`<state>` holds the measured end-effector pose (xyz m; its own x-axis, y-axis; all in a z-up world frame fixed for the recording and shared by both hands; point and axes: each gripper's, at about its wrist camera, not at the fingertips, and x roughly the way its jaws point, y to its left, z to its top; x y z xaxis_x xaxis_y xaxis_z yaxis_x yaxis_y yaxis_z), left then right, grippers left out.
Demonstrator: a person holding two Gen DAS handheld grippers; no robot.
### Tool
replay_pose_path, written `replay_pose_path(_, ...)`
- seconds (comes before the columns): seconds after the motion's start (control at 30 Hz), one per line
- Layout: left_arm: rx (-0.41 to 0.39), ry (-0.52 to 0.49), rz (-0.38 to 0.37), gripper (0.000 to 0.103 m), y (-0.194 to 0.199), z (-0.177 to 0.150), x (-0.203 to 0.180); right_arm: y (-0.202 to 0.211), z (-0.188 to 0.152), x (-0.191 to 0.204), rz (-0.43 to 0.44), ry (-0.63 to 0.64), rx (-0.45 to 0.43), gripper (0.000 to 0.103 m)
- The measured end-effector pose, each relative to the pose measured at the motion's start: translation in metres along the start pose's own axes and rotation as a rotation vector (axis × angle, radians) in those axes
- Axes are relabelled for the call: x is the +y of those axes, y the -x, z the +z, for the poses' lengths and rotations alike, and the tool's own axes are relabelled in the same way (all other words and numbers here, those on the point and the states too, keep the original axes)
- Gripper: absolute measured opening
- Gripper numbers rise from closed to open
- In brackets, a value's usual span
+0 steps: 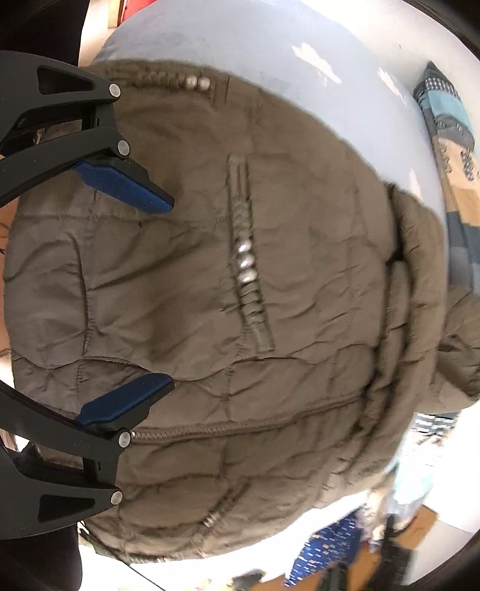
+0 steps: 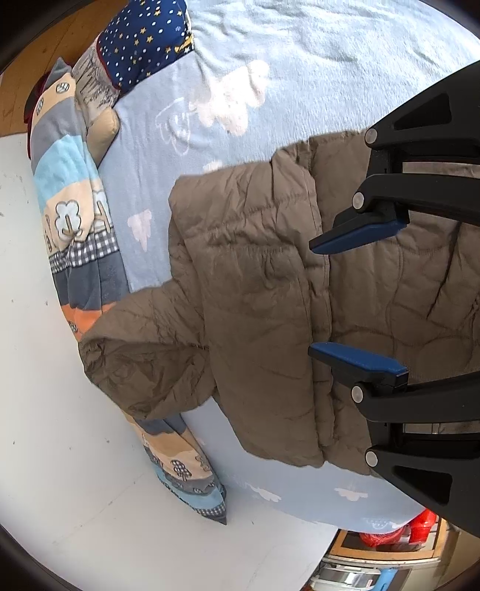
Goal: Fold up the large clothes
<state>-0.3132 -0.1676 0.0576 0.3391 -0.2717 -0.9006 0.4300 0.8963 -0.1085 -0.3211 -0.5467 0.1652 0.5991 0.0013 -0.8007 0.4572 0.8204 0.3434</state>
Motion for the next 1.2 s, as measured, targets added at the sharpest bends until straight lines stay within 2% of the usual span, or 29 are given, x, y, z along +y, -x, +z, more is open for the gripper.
replay_pose_path(0.13, -0.077, 0.052, 0.009, 0.087, 0.029, 0.005, 0.028, 0.003, 0.000, -0.025, -0.033, -0.052, -0.003, 0.054)
replay_pose_path(0.27, -0.125, 0.164, 0.042, 0.087, 0.044, 0.011, 0.074, 0.009, -0.002, -0.049, -0.052, -0.101, -0.005, 0.054)
replay_pose_path(0.47, -0.115, 0.346, 0.090, 0.087, 0.049, 0.004, 0.137, 0.018, -0.009, -0.062, -0.102, -0.102, -0.017, 0.054)
replay_pose_path(0.57, -0.091, 0.391, 0.061, 0.087, 0.049, -0.005, 0.150, 0.020, -0.013, -0.057, -0.121, -0.069, -0.017, 0.054)
replay_pose_path(0.63, -0.088, 0.391, 0.041, 0.087, 0.053, -0.010, 0.150, 0.020, -0.015, -0.050, -0.130, -0.043, -0.022, 0.054)
replay_pose_path(0.73, -0.124, 0.363, 0.005, 0.087, 0.071, -0.010, 0.136, 0.016, -0.018, -0.032, -0.131, 0.011, -0.022, 0.054)
replay_pose_path(0.87, -0.208, 0.290, -0.048, 0.087, 0.111, -0.007, 0.112, 0.007, -0.022, -0.007, -0.126, 0.083, -0.028, 0.053)
replay_pose_path(1.0, -0.302, 0.194, -0.029, 0.087, 0.147, -0.003, 0.093, -0.002, -0.024, 0.006, -0.097, 0.075, -0.026, 0.054)
replay_pose_path(1.1, -0.336, 0.163, -0.004, 0.087, 0.162, -0.004, 0.091, -0.004, -0.027, 0.009, -0.049, 0.037, -0.015, 0.054)
replay_pose_path(1.2, -0.346, 0.158, 0.019, 0.087, 0.165, -0.005, 0.092, 0.000, -0.032, 0.014, -0.043, 0.037, -0.021, 0.054)
